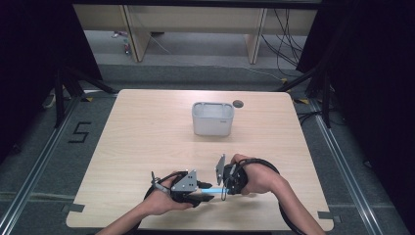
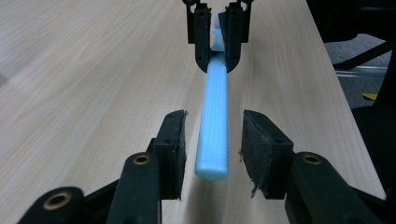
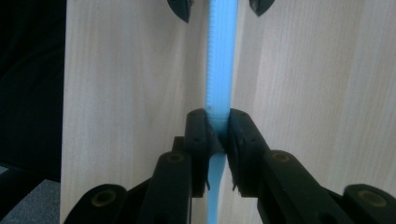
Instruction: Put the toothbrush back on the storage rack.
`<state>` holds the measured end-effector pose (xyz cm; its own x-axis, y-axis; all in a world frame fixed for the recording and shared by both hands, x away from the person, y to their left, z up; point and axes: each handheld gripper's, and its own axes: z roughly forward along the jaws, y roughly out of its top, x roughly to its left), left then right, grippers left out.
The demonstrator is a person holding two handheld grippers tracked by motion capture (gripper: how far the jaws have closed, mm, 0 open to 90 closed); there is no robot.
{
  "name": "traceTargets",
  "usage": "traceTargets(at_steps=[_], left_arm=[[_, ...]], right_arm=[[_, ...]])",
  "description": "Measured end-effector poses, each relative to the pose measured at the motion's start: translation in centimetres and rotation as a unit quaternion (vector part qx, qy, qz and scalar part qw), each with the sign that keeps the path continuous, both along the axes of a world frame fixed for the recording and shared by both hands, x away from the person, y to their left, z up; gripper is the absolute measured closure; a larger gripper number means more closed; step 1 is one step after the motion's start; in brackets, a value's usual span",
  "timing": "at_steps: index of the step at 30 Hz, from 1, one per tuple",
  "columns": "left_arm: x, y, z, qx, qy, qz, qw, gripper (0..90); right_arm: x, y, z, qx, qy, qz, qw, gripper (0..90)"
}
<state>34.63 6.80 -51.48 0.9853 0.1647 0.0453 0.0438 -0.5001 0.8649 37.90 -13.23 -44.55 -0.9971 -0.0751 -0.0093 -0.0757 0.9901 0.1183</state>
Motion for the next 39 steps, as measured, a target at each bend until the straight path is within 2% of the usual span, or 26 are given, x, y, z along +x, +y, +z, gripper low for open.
traceTargets(at_steps=[1,2,3,7,8,11,12,15,16,17,19,23,25,26,27,28,29,30,31,32,34,35,36,37,38,39], left_arm=[[0.0,0.0,0.0,0.001,-0.001,-0.003,1.0000,60.4],[-0.1,-0.2,-0.1,-0.002,0.002,-0.003,1.0000,61.0],[-0.1,-0.2,-0.2,0.001,0.003,-0.009,1.0000,61.9],[-0.3,-0.4,-0.2,0.003,0.002,-0.015,0.9999,65.7],[-0.3,-0.4,-0.3,0.002,0.003,-0.015,0.9999,66.6],[-0.1,-0.5,-0.4,0.005,0.003,-0.014,0.9999,70.5],[-0.1,-0.5,-0.4,0.006,0.002,-0.013,0.9999,72.6],[0.0,-0.4,-0.5,0.008,0.005,-0.011,0.9999,75.4],[0.1,-0.3,-0.5,0.014,0.002,-0.012,0.9998,76.4],[0.1,-0.3,-0.5,0.014,0.003,-0.012,0.9998,76.8],[0.0,-0.3,-0.5,0.015,0.001,-0.012,0.9998,77.2],[0.0,-0.3,-0.4,0.017,-0.006,-0.011,0.9998,77.7],[0.0,-0.2,-0.3,0.008,0.000,-0.014,0.9999,77.8],[-0.1,-0.2,-0.3,0.009,-0.002,-0.007,0.9999,77.8],[0.0,-0.1,-0.2,0.015,-0.008,-0.011,0.9998,77.9],[-0.1,-0.2,-0.2,0.013,-0.011,-0.007,0.9998,77.9],[-0.1,-0.1,-0.2,0.013,-0.012,-0.004,0.9998,77.9],[0.0,-0.1,-0.3,0.010,-0.009,-0.003,0.9999,77.9],[0.0,0.1,-0.3,0.011,-0.013,0.001,0.9999,77.9],[0.1,0.2,-0.3,0.010,-0.011,0.003,0.9999,77.9],[0.1,0.4,-0.2,0.003,-0.013,0.012,0.9998,77.9],[0.1,0.6,-0.2,0.000,-0.016,0.015,0.9998,77.9],[0.1,0.7,-0.1,-0.002,-0.018,0.019,0.9997,77.9],[0.1,0.9,0.0,0.000,-0.020,0.020,0.9996,77.9],[0.1,1.0,-0.1,-0.008,-0.019,0.026,0.9995,77.9],[0.1,1.2,0.0,-0.002,-0.020,0.030,0.9993,77.9]], right_arm=[[-0.1,0.1,0.0,-0.001,-0.001,0.002,1.0000,79.0],[-0.5,0.1,0.1,-0.011,0.006,-0.023,0.9996,79.0],[-0.4,0.2,0.1,-0.008,0.003,-0.010,0.9999,79.0],[-0.4,0.4,0.0,-0.005,0.007,-0.008,0.9999,79.0],[-0.2,0.5,0.1,-0.002,0.002,0.007,1.0000,78.9],[-0.4,0.4,0.0,-0.005,0.011,-0.010,0.9999,78.9],[-0.3,0.4,-0.1,0.004,0.010,0.002,0.9999,78.9],[-0.5,0.5,0.0,0.000,0.009,-0.005,1.0000,78.9],[-0.2,0.5,-0.1,0.005,0.010,0.011,0.9999,78.9],[-0.2,0.6,0.0,0.005,0.002,0.013,0.9999,78.9],[-0.4,0.6,0.1,0.002,0.006,0.003,1.0000,78.9],[-0.4,0.6,0.1,0.003,0.006,0.002,1.0000,78.7],[-0.5,0.6,0.2,0.003,0.005,-0.012,0.9999,78.1],[-0.3,0.6,0.3,0.005,0.005,-0.014,0.9999,77.4],[-0.3,0.5,0.3,0.008,0.011,-0.028,0.9995,76.4],[0.0,0.5,0.3,0.024,0.007,-0.021,0.9995,75.1],[0.0,0.4,0.4,0.028,0.007,-0.037,0.9989,72.9],[0.3,0.3,0.4,0.050,0.009,-0.031,0.9982,70.9],[0.1,0.2,0.6,0.049,0.010,-0.059,0.9970,68.9],[0.2,0.0,0.6,0.056,0.011,-0.060,0.9966,66.7],[0.2,-0.4,0.8,0.067,0.010,-0.087,0.9939,62.5],[-0.1,-0.6,0.9,0.068,0.017,-0.126,0.9895,60.4],[-0.2,-0.8,0.9,0.093,0.014,-0.139,0.9858,57.8],[0.0,-1.1,0.9,0.108,0.008,-0.137,0.9846,56.1],[0.0,-1.3,1.0,0.121,0.008,-0.150,0.9812,55.8],[0.0,-1.7,1.1,0.135,0.005,-0.161,0.9777,54.9]])
